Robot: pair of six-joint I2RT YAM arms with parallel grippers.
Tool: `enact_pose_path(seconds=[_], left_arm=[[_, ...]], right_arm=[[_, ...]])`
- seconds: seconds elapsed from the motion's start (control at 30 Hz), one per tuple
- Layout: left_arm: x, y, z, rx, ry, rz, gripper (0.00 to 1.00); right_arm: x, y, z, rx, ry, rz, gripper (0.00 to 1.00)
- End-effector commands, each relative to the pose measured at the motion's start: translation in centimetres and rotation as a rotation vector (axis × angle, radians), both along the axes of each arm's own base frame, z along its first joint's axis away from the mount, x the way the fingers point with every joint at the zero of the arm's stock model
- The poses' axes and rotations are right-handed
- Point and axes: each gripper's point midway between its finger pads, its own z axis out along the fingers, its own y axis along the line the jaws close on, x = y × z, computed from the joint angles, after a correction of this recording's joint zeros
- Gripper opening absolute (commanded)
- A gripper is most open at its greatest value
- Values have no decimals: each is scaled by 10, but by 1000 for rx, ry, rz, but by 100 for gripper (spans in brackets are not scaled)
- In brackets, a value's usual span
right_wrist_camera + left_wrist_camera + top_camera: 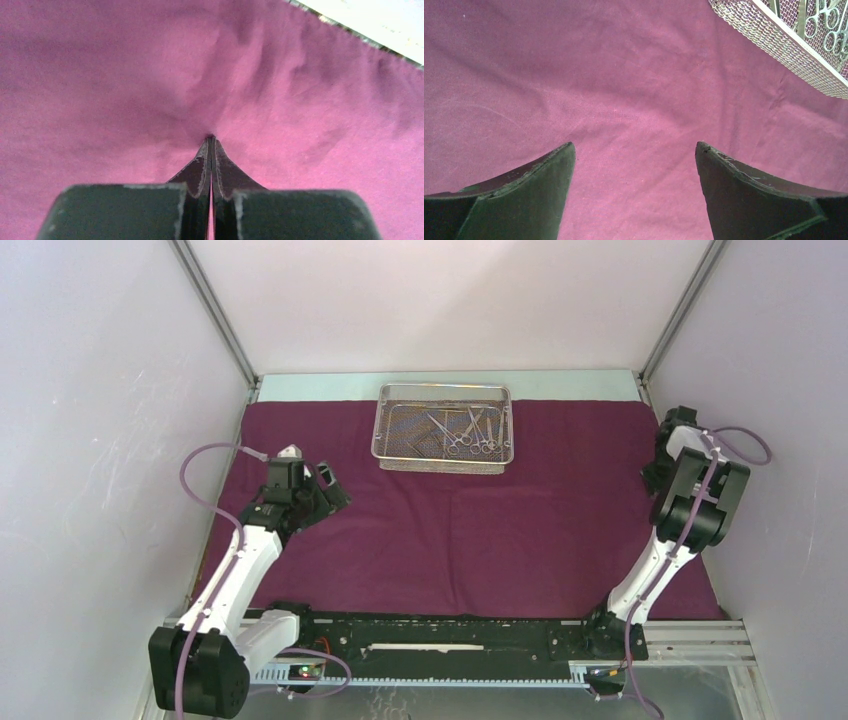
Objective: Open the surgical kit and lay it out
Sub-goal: Smooth out the surgical kit at the center of the board.
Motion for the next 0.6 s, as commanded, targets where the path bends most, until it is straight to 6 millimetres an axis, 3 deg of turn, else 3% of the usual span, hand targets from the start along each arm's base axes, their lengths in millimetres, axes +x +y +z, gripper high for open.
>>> enact_pose_path(seconds=[0.0, 0.03, 0.07, 0.17, 0.23, 0.43, 0.57], left_arm=[[13, -5, 28, -4, -86, -32, 94], [14, -6, 28, -8, -88, -34, 94], [15, -7, 28, -10, -89, -37, 94], [17, -7, 29, -10, -91, -41, 94], [17, -7, 29, -9, -92, -41, 94], [16, -6, 27, -5, -92, -38, 95], [17, -6, 29, -7, -92, -40, 94]], right_arm=[[14, -24, 32, -74, -63, 13, 0], [26, -14, 40, -73, -93, 82, 0], [36, 3, 45, -60, -100, 149, 7], [59, 57, 58, -49, -125, 332, 40], [65, 98, 62, -34, -182, 440, 53], [45, 220, 55, 64, -250, 688, 52], [18, 270, 37, 80, -225, 776, 52]])
